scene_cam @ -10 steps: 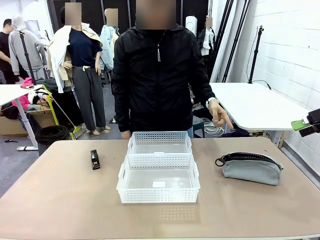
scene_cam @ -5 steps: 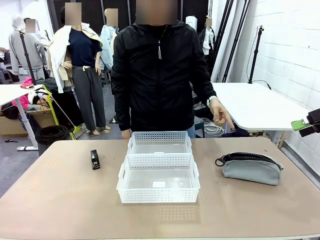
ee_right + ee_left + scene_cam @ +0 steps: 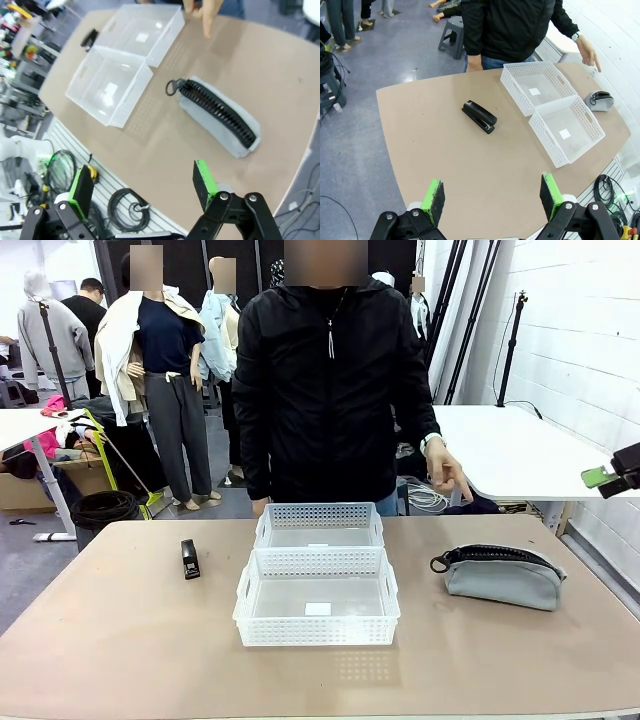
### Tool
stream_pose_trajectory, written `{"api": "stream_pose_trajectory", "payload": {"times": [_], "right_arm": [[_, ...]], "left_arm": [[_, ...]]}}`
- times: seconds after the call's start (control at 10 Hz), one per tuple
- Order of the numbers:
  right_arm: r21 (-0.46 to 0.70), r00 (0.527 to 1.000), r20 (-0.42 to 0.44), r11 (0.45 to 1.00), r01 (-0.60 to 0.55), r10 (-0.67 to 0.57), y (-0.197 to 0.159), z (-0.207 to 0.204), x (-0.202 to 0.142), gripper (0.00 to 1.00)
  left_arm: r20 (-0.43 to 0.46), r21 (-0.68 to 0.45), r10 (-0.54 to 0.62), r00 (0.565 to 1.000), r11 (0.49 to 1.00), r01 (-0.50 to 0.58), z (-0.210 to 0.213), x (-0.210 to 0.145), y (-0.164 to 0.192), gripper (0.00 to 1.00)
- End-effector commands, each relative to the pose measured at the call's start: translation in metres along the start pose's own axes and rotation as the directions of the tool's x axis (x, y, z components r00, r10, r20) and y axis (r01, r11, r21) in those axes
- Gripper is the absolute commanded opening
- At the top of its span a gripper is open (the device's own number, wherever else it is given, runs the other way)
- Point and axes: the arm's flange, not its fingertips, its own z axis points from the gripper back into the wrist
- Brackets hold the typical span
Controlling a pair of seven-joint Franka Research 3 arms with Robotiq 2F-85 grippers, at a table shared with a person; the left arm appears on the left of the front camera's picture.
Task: Distribute items into two baskets.
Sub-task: Pick up the Pencil pouch that the person points to.
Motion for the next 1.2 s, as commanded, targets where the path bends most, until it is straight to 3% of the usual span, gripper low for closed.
{"api": "stream_pose_trajectory", "payload": {"times": [0.0,0.4,0.6,1.1], "right_arm": [[-0.042,0.995,-0.064,0.996,-0.074,0.071,-0.018,-0.008,0.023,1.0],[-0.082,0.935,-0.247,0.956,-0.282,0.254,-0.054,-0.071,0.062,1.0],[-0.078,0.859,-0.359,0.905,-0.418,0.366,-0.067,-0.117,0.069,1.0],[0.028,0.614,-0.487,0.714,-0.7,0.621,-0.072,-0.19,0.056,1.0]], "left_arm": [[0.011,0.001,0.002,1.0,1.0,-0.002,0.0,0.001,0.001,1.0],[0.011,0.001,0.002,1.0,1.0,-0.002,0.0,0.001,0.001,1.0],[0.011,0.001,0.002,1.0,1.0,-0.002,0.0,0.001,0.001,1.0],[0.011,0.001,0.002,1.0,1.0,-0.002,0.0,0.001,0.001,1.0]]}}
